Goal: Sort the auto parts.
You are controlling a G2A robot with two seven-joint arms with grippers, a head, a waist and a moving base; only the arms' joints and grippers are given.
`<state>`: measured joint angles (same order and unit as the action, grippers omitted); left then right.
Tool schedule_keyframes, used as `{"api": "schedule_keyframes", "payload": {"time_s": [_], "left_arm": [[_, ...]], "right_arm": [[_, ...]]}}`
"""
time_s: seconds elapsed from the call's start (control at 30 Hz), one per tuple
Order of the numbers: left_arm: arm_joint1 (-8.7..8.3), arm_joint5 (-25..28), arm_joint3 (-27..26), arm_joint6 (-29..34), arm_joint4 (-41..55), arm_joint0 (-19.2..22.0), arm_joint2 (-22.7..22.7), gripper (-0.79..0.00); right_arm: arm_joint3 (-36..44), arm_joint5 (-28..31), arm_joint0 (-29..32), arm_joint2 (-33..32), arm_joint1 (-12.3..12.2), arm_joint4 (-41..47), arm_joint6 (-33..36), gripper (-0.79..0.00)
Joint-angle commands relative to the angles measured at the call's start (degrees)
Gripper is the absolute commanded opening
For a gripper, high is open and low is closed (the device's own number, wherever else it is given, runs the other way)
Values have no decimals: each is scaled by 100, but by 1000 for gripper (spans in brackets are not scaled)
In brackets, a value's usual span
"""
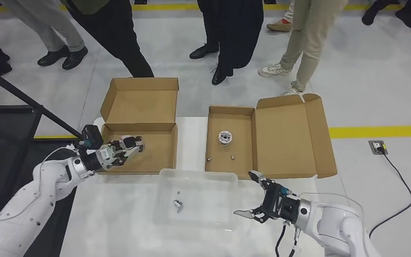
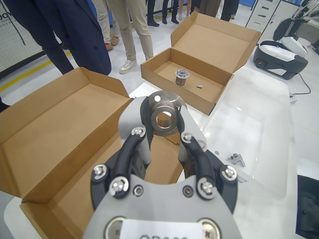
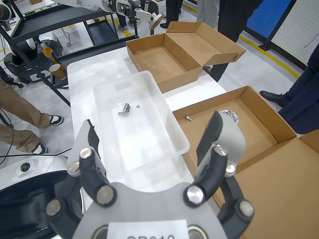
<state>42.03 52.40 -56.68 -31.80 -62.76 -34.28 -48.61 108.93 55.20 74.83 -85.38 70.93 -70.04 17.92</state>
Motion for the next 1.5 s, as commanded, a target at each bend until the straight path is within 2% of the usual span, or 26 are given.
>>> {"api": "schedule_keyframes", "payload": {"time_s": [0.0, 0.23, 0.63, 1.07, 1.23, 1.47], "left_arm": [[34, -205, -12, 374, 94, 1, -3, -785], [287, -651, 255, 1635, 213, 359, 198, -785], [879, -857, 1072, 2700, -183, 1096, 771, -785], [1458, -1160, 1891, 3167, -1000, 1590, 1237, -785], [1626, -1243, 2165, 3192, -1290, 1694, 1332, -785], [1816, -1078, 2544, 3090, -1375, 1773, 1344, -785]], "right_arm": [[0, 0, 0, 0, 0, 0, 0, 0], [0, 0, 0, 0, 0, 0, 0, 0], [0, 0, 0, 0, 0, 0, 0, 0], [0, 0, 0, 0, 0, 0, 0, 0], [0, 0, 0, 0, 0, 0, 0, 0], [0, 0, 0, 0, 0, 0, 0, 0]]}}
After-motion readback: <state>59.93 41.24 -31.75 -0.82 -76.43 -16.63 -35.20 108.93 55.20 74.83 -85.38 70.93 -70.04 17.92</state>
